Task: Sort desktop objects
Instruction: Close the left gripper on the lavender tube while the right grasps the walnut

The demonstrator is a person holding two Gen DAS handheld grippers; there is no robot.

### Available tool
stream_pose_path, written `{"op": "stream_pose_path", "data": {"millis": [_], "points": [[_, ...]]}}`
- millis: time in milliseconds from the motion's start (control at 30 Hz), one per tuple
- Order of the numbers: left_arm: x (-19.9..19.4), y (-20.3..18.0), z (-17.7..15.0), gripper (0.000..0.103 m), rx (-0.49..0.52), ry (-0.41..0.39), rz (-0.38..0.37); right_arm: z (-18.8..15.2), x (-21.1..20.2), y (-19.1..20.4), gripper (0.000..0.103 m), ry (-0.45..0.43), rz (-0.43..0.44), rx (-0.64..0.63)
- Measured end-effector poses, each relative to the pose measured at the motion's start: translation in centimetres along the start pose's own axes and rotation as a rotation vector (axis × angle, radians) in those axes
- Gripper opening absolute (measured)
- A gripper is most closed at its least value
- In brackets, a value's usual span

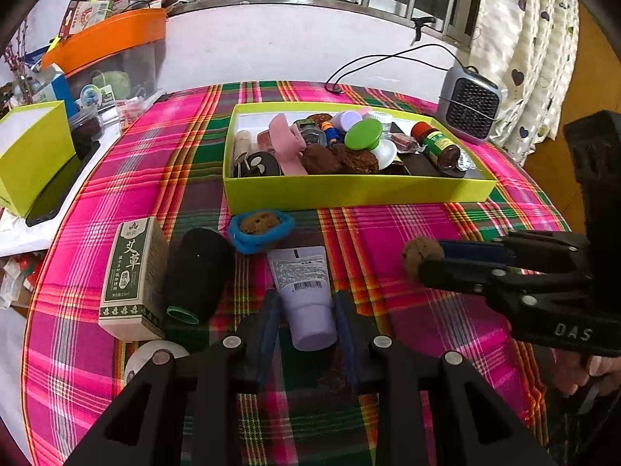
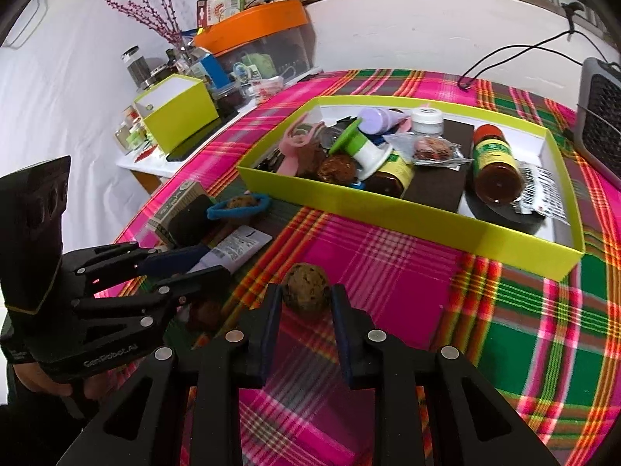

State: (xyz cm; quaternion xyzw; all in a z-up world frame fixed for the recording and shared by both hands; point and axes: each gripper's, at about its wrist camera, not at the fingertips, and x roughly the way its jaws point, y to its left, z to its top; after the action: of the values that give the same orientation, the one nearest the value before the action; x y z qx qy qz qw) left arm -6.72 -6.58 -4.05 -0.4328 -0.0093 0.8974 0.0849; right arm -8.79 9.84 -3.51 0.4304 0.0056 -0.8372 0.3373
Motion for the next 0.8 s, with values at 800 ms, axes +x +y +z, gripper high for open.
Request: {"op": "stream_pose_path", "data": {"millis": [800], "points": [[0.82, -0.60, 0.21, 0.030, -0.070, -0.027, 0.065, 0.22, 0.56, 0.33, 0.028, 0.001, -0.052, -0.057]]}}
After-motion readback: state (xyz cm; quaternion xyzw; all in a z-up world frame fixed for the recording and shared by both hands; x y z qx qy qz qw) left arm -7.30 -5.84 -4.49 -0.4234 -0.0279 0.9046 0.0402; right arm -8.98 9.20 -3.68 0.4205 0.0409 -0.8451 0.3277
